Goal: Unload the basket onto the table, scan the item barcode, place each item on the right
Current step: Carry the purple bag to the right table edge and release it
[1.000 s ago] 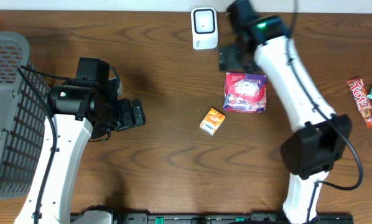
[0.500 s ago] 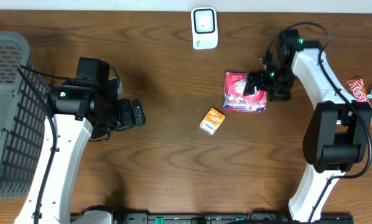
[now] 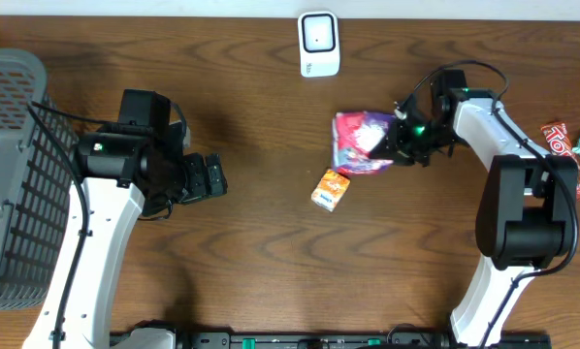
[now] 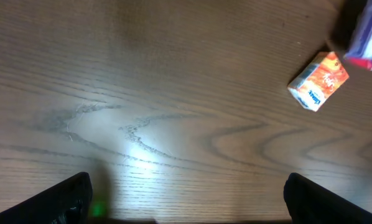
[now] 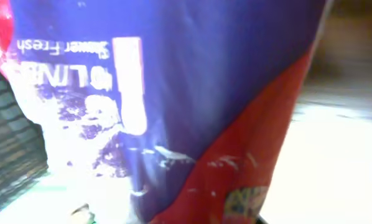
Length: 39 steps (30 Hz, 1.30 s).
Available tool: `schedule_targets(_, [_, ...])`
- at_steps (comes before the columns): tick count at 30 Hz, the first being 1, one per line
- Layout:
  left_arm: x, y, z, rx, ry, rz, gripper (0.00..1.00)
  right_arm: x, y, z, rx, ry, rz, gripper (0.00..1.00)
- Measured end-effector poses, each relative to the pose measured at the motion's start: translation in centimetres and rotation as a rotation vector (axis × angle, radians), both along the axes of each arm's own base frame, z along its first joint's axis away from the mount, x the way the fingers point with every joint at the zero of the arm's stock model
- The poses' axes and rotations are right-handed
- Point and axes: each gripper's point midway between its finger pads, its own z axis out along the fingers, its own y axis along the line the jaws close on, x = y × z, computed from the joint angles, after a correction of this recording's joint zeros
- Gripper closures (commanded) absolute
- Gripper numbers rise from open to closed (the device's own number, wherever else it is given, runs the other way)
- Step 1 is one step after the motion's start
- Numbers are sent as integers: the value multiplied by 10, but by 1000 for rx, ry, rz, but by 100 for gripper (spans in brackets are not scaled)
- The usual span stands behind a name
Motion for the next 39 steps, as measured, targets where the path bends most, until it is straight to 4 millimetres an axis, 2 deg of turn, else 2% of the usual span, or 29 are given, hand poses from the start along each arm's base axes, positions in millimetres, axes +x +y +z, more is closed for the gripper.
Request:
schedule_targets(4, [0,0,0,0,0,0,2,25,20,30,167,-71,-33,99])
schedule_targets(7, [0,0,0,0,0,0,2,59,30,58,251,-176,-68,99])
schedule_targets(11, [0,0,0,0,0,0,2,100,46,88,293,-337,-114,99])
schedule_targets(14, [0,0,0,0,0,0,2,127,67,111,300,-445,-179,99])
schedule_targets(16, [0,0,0,0,0,0,2,137,80,117,284,-472,-234,99])
schedule_targets(19, [0,0,0,0,0,0,2,147,96,113,228,-467,-342,99])
schedule_targets(25, [0,0,0,0,0,0,2,164,112,119,166,-537,-499,99])
schedule_targets(30, [0,0,0,0,0,0,2,170,102,114,118,-554,-547,99])
schedule_targets(33, [0,0,0,0,0,0,2,171,85,104,67,-535,-541,99])
schedule_targets(36, [0,0,0,0,0,0,2,166,48,83,-42,-445,-529,99])
schedule_targets(39, [0,0,0,0,0,0,2,159,-10,69,-182,-346,-541,99])
